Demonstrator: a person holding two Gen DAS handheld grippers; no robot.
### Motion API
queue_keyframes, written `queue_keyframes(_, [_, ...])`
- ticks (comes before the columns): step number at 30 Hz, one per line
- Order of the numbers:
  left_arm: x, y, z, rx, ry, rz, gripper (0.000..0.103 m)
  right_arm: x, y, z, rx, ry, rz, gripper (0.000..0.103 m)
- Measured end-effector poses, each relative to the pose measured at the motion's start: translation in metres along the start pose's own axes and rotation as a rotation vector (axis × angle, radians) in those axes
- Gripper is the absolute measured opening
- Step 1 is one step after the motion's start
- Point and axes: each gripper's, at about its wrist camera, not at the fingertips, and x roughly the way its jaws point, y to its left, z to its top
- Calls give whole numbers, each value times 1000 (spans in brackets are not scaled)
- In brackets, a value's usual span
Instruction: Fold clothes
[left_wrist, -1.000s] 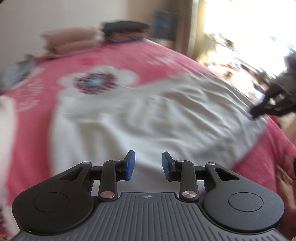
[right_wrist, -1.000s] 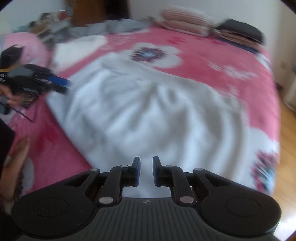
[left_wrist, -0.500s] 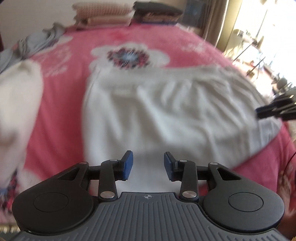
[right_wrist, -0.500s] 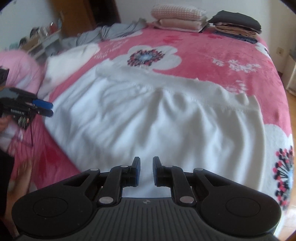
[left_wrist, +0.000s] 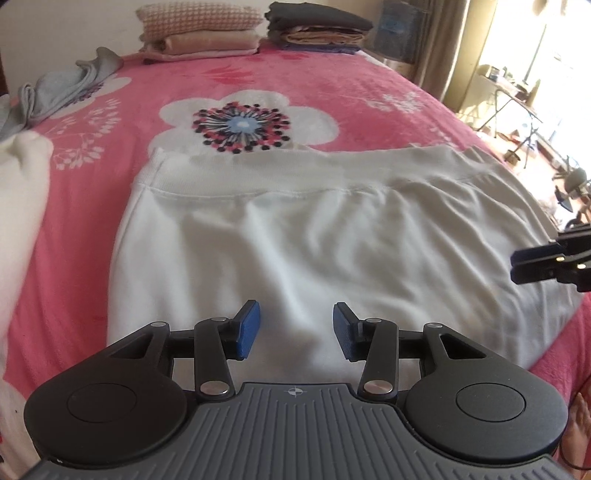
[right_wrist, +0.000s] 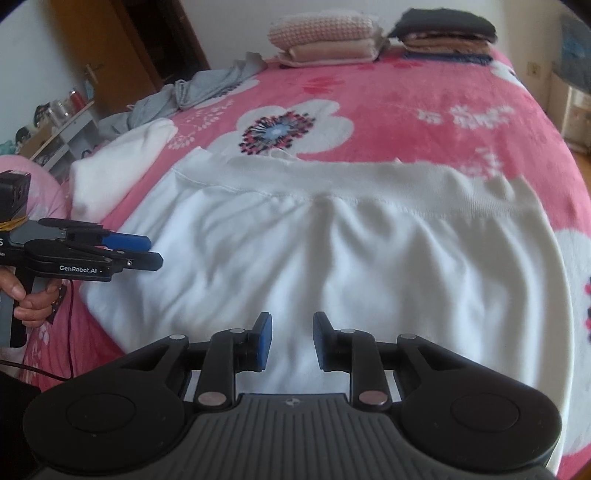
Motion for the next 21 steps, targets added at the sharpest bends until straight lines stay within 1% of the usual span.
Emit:
queue_keyframes(2, [3,5,3,-10,-2,31,44,5,-4,-1,22,10,0,26])
queue_keyframes(5, [4,20,10,-70,-17,70,45,11,-14,-2,59,21,-39,26])
queue_keyframes(7, [3,30,15,-105,-28,99,45,8,-25,-2,98,5,-65,26])
queue_keyframes(9, [2,39,20,-133,-40,126,45,3,-37,0,140,-16,-111,26])
queue_keyframes(12, [-1,38,26,-130,-60,119,49,-6,-46,3,169,-52,-148,26])
queue_keyframes(13, [-2,34,27,-121,-65,112,52,-8,-46,4,164,-65,-142,26])
queue_keyframes(14, [-2,30,29,-113,-67,103,53,-11,-44,5,152,-75,-115,26])
queue_keyframes(15, [-1,26,30,-109,-64,91,54,-11,-40,6,135,-75,-71,26])
queue_keyframes(17, [4,18,31,-99,-46,70,55,-8,-32,6,103,-55,12,27])
queue_keyframes(20, [13,7,28,-74,-12,66,56,5,-19,4,48,4,88,27])
queue_keyframes(21, [17,4,27,-66,0,71,56,9,-18,3,44,12,84,27])
